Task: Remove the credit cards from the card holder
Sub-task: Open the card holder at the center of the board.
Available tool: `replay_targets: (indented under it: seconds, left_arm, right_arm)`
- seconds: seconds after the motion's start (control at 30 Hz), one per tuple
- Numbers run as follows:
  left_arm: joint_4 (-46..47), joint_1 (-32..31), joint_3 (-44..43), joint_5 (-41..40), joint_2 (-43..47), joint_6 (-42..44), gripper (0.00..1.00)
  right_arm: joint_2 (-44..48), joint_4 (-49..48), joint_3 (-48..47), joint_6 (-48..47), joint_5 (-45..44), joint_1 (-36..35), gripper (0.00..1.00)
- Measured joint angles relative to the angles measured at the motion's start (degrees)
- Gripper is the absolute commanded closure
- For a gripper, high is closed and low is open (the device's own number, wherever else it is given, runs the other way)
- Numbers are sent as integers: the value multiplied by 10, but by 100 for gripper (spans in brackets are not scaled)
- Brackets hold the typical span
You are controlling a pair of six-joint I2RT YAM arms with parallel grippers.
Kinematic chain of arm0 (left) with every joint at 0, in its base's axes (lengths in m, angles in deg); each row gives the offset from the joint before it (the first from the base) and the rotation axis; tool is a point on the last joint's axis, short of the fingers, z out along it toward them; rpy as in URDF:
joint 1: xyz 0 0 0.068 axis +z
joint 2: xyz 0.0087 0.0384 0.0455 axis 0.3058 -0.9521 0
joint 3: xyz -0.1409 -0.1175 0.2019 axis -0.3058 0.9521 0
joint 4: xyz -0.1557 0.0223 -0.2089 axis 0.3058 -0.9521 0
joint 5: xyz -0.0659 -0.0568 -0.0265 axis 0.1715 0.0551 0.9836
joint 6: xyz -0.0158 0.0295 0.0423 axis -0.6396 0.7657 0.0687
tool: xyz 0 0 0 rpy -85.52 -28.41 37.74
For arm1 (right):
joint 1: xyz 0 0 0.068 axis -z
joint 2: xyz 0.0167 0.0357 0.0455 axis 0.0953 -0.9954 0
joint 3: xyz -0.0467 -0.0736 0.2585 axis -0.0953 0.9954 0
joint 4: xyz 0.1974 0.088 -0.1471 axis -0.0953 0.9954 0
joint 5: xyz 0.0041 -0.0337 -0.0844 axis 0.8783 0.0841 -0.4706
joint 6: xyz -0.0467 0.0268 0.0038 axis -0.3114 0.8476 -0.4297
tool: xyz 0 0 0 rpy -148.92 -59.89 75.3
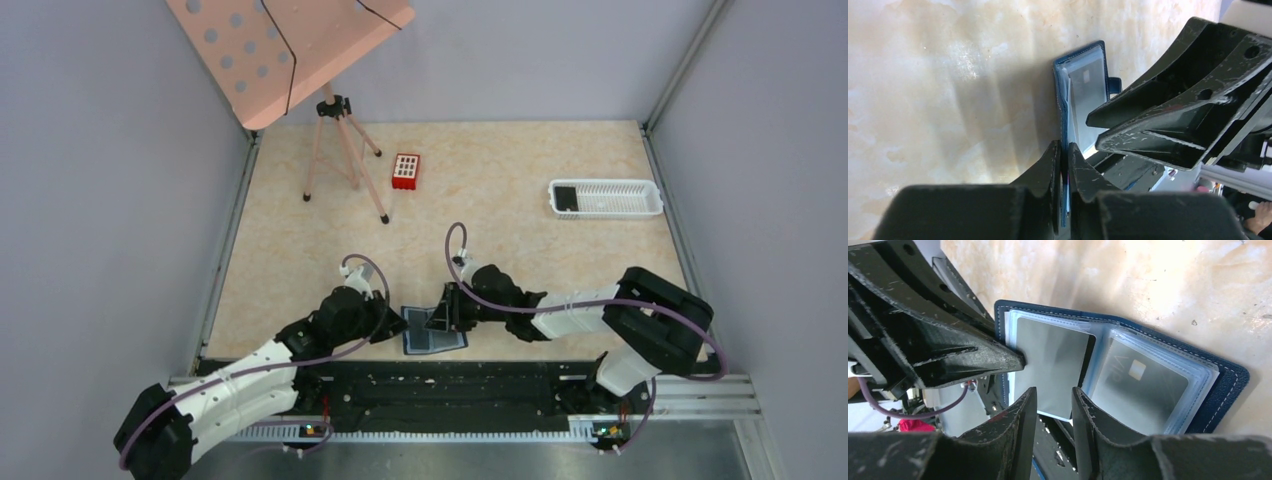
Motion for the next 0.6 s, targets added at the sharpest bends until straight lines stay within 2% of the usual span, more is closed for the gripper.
replay_targets:
  seconds: [0.07, 0.3, 0.6]
  left_arm:
    - [9, 0, 4, 4, 0, 1, 100]
    - [30, 0, 7, 12, 0, 4, 100]
    - [73, 0, 31, 16, 44, 3, 100]
  right_arm:
    - [5, -17, 10, 0, 12, 5, 65]
    - [20, -56, 40, -5, 41, 31, 61]
    - [23, -123, 77, -8, 80, 66, 64]
